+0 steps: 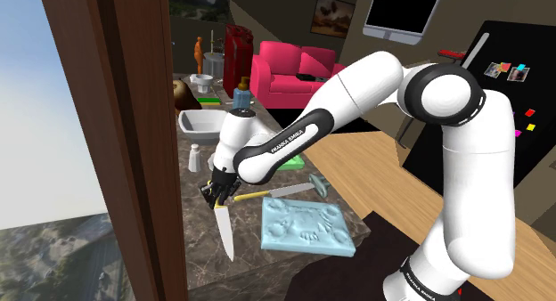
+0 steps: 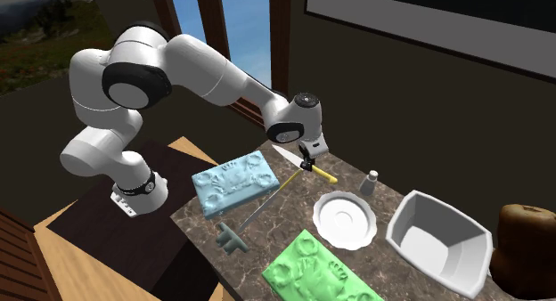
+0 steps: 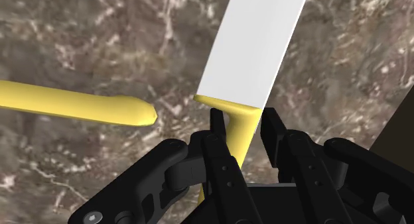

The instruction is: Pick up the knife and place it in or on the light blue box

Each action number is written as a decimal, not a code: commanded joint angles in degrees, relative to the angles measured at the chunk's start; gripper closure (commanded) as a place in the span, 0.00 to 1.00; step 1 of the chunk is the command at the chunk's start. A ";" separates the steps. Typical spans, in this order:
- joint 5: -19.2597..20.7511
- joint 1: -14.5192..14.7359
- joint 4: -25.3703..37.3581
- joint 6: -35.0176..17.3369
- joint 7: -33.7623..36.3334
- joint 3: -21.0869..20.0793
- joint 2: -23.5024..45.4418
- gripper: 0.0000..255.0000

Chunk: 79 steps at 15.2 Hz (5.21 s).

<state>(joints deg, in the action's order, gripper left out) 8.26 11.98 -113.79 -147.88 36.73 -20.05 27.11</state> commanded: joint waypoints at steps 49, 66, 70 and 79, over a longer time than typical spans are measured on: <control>-27.22 -6.99 -43.56 14.07 -30.53 5.51 -57.35 1.00; -30.30 -5.84 -48.32 -1.44 -33.18 4.30 -46.51 1.00; -30.30 -5.84 -48.32 -1.44 -33.18 4.30 -46.50 1.00; -29.76 -6.10 -48.05 1.36 -32.89 4.61 -49.01 0.00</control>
<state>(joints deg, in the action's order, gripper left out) -21.71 6.01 -161.87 -147.87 3.84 -15.66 -20.70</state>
